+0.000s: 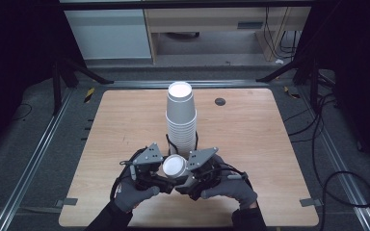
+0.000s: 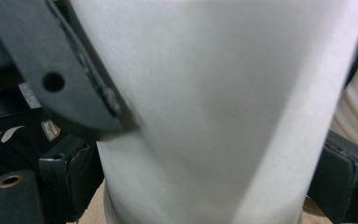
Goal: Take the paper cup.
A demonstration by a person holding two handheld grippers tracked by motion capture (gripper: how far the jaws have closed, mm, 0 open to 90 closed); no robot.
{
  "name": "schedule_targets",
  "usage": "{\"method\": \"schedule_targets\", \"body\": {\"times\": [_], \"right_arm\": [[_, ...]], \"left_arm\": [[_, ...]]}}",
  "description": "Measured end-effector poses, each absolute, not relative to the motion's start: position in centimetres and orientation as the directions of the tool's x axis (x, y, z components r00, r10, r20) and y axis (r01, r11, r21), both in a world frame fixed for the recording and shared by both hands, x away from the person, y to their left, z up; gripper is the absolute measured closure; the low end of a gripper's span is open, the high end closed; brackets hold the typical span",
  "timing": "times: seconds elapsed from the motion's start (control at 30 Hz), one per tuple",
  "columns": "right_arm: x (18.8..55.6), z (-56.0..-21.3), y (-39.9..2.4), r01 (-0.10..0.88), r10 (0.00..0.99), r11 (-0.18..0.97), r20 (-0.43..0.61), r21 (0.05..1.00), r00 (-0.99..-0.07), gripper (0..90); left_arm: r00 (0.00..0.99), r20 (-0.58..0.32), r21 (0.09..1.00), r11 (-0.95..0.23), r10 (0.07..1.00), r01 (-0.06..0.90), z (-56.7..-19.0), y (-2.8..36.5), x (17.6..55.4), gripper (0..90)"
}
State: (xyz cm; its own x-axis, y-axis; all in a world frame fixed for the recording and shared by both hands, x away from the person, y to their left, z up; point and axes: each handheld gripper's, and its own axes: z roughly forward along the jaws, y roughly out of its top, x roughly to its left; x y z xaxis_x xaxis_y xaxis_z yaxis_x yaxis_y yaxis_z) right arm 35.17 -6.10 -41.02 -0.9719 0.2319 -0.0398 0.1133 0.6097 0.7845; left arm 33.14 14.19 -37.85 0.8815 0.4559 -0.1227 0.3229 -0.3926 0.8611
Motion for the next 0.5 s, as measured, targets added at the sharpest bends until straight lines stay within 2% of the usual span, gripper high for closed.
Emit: {"method": "schedule_targets", "body": {"times": [0.5], "right_arm": [[35.14, -40.25, -6.71, 0.109, 0.254, 0.593, -0.057, 0.798, -0.965, 8.1]], "left_arm": [[0.879, -0.104, 0.857, -0.407, 0.466, 0.317, -37.72, 14.62, 33.31, 22.3]]}}
